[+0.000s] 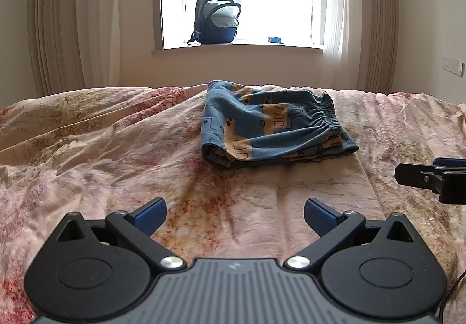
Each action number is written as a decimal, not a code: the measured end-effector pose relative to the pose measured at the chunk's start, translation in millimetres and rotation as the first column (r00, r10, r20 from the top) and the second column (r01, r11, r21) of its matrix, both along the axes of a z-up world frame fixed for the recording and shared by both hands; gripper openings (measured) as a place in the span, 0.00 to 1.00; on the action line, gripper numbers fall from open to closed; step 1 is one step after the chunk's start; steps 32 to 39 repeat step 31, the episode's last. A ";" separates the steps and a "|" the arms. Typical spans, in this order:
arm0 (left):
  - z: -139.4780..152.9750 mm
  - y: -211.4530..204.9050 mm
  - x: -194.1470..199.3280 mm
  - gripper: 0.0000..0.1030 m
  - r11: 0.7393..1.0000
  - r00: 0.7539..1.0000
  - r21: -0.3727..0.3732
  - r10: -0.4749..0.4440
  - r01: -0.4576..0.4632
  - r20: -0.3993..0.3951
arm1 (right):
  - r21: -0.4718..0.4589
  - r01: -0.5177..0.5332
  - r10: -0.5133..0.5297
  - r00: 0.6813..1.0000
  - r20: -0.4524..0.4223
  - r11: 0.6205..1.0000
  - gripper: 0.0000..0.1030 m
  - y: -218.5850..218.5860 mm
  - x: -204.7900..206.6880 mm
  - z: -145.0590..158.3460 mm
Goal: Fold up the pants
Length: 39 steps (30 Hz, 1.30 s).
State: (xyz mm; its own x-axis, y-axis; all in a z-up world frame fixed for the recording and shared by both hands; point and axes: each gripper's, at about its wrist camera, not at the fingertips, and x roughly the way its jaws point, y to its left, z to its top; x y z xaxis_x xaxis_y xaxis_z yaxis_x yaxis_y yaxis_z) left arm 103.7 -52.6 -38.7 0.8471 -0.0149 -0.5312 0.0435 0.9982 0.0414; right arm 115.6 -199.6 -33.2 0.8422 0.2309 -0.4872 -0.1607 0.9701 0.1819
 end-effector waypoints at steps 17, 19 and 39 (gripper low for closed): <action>0.6 -0.9 -1.3 1.00 1.000 1.000 -0.005 -0.006 0.006 0.005 | -0.002 -0.017 0.017 1.000 -0.001 1.000 0.99 2.3 0.2 -1.3; 0.6 -0.9 -1.6 1.00 1.000 1.000 -0.005 -0.005 0.005 0.004 | -0.001 -0.017 0.017 1.000 -0.003 1.000 0.99 1.9 0.3 -1.9; 0.1 -1.2 -1.9 1.00 1.000 1.000 -0.003 -0.005 0.005 0.003 | -0.001 -0.023 0.023 1.000 -0.005 1.000 0.99 2.3 0.7 -2.4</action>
